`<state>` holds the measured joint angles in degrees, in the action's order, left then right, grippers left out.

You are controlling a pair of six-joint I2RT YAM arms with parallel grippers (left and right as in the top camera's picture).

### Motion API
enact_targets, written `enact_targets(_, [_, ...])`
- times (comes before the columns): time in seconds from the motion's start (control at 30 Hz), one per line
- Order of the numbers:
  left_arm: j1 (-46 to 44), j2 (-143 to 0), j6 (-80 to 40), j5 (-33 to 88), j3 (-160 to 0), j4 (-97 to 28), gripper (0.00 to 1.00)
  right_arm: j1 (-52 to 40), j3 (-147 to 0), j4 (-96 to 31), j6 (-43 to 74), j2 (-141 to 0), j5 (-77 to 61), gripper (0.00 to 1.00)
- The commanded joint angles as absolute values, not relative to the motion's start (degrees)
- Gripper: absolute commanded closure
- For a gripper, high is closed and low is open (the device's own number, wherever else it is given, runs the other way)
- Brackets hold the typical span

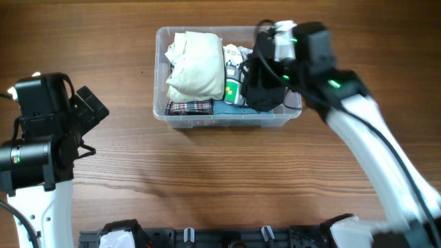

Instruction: Pack container

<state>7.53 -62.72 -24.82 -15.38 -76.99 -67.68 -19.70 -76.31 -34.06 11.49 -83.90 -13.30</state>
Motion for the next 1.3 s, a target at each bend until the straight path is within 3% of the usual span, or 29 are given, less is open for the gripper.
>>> enact_targets(0.0, [7.84, -62.63, -25.98, -15.92, -76.93, -67.57, 0.0, -20.03, -76.51, -39.83, 11.55, -73.52, -15.55, 0.0])
enact_targets(0.3, [7.84, -62.63, -25.98, -15.92, -76.93, -67.57, 0.0, -18.59, -76.51, -54.48, 13.41, -61.23, -6.59, 0.0])
enact_targets(0.63, [7.84, -62.63, -25.98, -15.92, -76.93, -67.57, 0.0, -16.47, -74.26, -47.11, 1.1, -47.27, 12.73, 0.0])
enact_targets(0.87, [7.84, -62.63, -25.98, -15.92, -76.93, -67.57, 0.0, -5.72, -48.51, -38.65, 1.56, -31.66, 14.55, 0.0])
enact_targets(1.1, [7.84, -62.63, -25.98, -15.92, -76.93, -67.57, 0.0, -5.02, -21.52, -32.75, 1.72, -8.71, 9.93, 0.0])
enact_targets(1.27, [7.86, -62.63, -25.98, -15.92, -76.93, -67.57, 0.0, -5.02, -12.49, -29.1, 1.72, -1.89, 8.93, 0.0])
